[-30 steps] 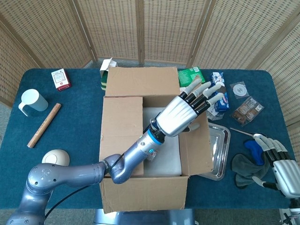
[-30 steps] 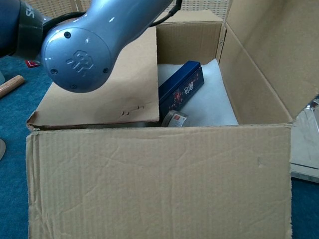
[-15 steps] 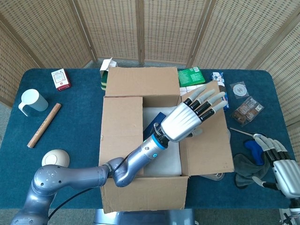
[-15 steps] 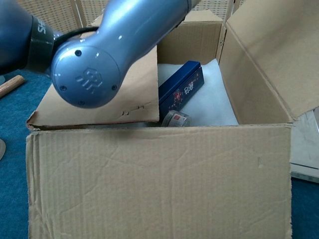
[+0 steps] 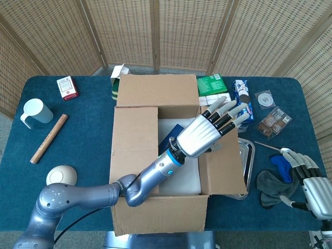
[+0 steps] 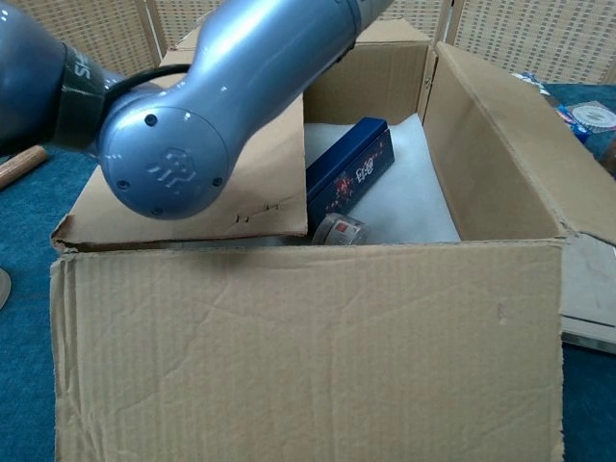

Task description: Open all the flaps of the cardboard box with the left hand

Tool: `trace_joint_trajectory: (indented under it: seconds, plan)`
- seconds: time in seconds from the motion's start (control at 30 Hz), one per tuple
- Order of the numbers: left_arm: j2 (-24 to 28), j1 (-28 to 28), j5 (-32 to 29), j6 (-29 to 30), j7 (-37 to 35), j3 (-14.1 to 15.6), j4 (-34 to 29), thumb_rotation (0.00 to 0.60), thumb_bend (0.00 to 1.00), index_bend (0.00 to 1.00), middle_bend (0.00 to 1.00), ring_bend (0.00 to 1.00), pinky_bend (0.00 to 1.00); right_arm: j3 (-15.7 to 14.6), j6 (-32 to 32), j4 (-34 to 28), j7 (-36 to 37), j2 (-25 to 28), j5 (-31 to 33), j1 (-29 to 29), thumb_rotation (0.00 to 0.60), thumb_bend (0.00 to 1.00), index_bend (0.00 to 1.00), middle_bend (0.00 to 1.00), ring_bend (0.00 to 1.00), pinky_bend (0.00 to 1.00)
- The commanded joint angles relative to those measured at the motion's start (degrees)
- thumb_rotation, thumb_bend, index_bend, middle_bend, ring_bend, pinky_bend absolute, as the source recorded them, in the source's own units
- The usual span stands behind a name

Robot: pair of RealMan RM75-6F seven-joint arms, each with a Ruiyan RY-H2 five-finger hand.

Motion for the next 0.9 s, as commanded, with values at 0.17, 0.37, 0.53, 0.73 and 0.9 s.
trace_joint_trajectory:
  seconds: [0.17,0.37,0.53,0.73,0.9]
  plan:
    - [9.87,3.68,-3.48,-8.07,0.90,2.80,-10.04,0.600,0.26,0.00,0.00,0.00,0.09,-0.09,0.20,-0.27,-0.07,0.11,-0.34,-0.04,0.600,0.04,0.00,0.00,0.00,0.00]
    - [20.25,6.55,-11.05,-15.58,6.90,4.11,-21.73,0.600,0.26,0.13,0.00,0.00,0.16,-0.20,0.38,-0.51,-0.57,0.07,-0.64,-0.14,0.600,0.04,0.00,0.00,0.00,0.00]
    - [27.20,7.90,-13.29,-17.92,10.51,5.19,-28.24,0.600,0.26,0.40,0.17,0.10,0.27,-0.24,0.49,-0.67,-0.92,-0.01,-0.73,-0.20,0.600,0.04,0.00,0.00,0.00,0.00]
    - [33.60,10.70,-12.36,-19.02,8.11,7.42,-33.86,0.600,0.27,0.51,0.33,0.21,0.33,-0.16,0.35,-0.85,-1.29,-0.04,-0.38,-0.20,0.600,0.04,0.00,0.00,0.00,0.00]
    - [39.46,12.62,-12.35,-21.71,6.07,9.77,-38.20,0.600,0.27,0.51,0.37,0.24,0.42,-0.15,0.36,-1.01,-1.61,-0.08,-0.22,-0.26,0.600,0.04,0.00,0.00,0.00,0.00]
